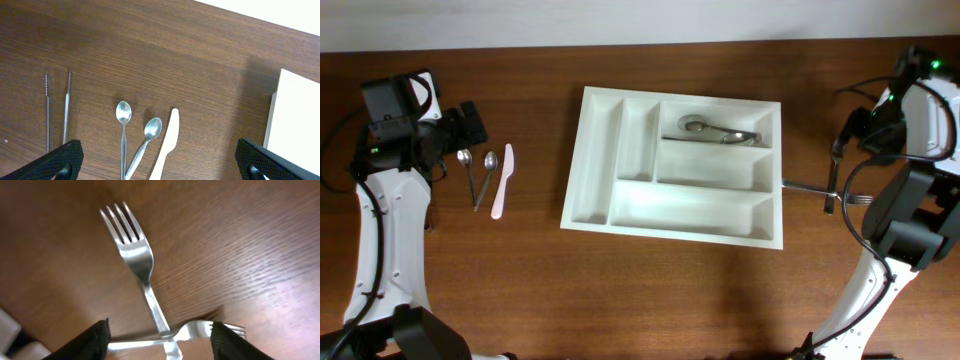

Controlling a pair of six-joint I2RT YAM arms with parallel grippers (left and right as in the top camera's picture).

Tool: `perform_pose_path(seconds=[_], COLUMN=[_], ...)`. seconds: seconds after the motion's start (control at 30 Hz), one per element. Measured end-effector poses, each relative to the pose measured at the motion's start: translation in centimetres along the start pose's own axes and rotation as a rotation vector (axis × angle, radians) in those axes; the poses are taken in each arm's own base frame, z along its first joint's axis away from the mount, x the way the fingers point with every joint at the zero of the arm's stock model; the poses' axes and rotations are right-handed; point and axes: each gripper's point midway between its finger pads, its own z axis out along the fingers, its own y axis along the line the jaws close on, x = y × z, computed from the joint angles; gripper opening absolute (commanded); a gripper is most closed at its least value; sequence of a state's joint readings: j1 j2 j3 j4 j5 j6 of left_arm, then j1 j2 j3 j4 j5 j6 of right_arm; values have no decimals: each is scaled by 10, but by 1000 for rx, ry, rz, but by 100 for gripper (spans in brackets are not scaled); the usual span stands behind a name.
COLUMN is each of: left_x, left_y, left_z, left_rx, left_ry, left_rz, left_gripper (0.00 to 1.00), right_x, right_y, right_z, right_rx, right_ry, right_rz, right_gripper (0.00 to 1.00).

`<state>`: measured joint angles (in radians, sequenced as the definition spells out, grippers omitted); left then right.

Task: Pack container
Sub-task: 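Grasp the metal fork with the right gripper and lift it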

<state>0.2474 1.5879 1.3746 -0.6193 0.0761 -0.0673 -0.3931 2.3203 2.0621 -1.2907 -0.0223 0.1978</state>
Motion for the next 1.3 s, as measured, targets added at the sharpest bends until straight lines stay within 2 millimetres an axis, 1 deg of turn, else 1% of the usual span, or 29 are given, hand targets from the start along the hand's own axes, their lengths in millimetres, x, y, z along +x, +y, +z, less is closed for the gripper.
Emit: perform_pose_path(seconds=[0.17,0.3,0.37,0.4,0.47,0.57,0.6,0.67,0.73,0.87,0.93,1.13,1.2,1.3], left_x=[0,0,0,0,0,0,0,0,0,0,0,0,0,0], left_y=[0,0,0,0,0,0,0,0,0,0,0,0,0,0], left_z=[0,0,0,0,0,0,0,0,0,0,0,0,0,0], left_rx=[0,0,0,0,0,0,0,0,0,0,0,0,0,0], left_ry=[-1,0,0,0,0,0,0,0,0,0,0,0,0,0], left_rz=[0,0,0,0,0,0,0,0,0,0,0,0,0,0], left_gripper=[99,99,99,99,99,99,99,99,99,99,99,99,99,99], right_x=[7,9,10,10,8,1,1,0,0,-1,-5,-35,-49,-79], right_y=[0,1,1,1,1,2,3,4,5,6,7,9,11,17], right_z=[23,39,48,52,56,56,56,56,56,56,56,51,42,15], right_rx=[4,3,2,1,3,-3,-4,-8,-12,-13,-13,-19,-19,-21], right_ry=[21,15,11,9,-6,-35,-38,-43,-43,-49,-66,-185,-238,-352], right_rz=[-29,-43,-50,-51,-50,-55,-52,-55,-56,-60,-59,-87,-124,-191], right_gripper=[64,59,54,50,39,23,21,9,4,4,4,4,4,4])
